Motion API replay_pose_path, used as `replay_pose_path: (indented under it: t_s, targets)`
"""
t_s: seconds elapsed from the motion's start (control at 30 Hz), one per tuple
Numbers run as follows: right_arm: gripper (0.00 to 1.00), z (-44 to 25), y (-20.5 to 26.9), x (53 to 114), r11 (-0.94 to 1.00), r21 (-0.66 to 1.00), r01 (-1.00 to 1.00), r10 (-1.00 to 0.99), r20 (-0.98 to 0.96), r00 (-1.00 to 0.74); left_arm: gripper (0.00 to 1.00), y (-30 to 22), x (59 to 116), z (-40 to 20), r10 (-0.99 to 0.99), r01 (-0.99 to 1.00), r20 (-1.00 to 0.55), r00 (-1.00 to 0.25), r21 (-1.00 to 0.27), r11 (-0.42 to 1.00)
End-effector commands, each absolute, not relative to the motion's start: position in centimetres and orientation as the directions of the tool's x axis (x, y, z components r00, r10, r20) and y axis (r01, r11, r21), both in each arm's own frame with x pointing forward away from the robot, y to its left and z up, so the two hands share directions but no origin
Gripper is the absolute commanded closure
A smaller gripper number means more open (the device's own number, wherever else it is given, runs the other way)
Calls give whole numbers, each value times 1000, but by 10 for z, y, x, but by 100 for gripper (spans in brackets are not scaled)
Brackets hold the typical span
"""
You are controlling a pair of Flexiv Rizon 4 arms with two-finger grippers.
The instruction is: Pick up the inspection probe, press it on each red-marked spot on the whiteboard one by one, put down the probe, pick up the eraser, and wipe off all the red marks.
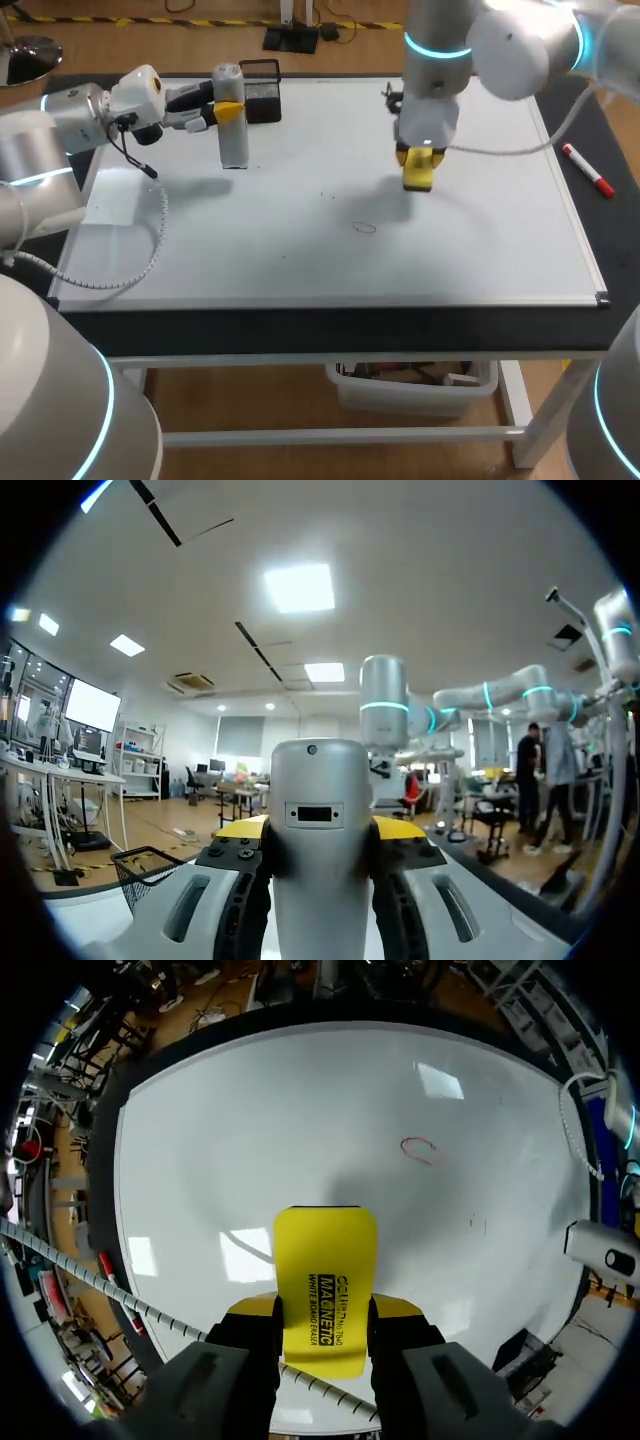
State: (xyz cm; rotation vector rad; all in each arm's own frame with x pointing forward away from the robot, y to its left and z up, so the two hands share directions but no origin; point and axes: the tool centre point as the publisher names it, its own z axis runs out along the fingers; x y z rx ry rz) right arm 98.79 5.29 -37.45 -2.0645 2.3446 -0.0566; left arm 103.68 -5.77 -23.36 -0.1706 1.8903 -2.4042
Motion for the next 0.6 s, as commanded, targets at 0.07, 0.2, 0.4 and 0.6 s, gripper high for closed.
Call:
replay_pose_path:
  t_s: [0.07,0.2,0.4,0.6]
  targets:
    - [100,-380,81,957,105,-68,-992,-994,-1,-105,100,-58,1035,-233,-135,-4,37,-990,-971,-237]
    - [100,-384,109,941,67,-48,-997,-998,14,-68,100,-58,1035,-233,-135,-4,37,-990,-971,-237]
    - [100,-393,141,930,7,-27,-1000,-999,36,-8,100,-58,1035,-233,-135,-4,37,-990,-971,-237]
    - [100,-406,165,925,-58,7,-998,-998,20,58,100,-58,1035,-233,-135,-4,37,-990,-971,-237]
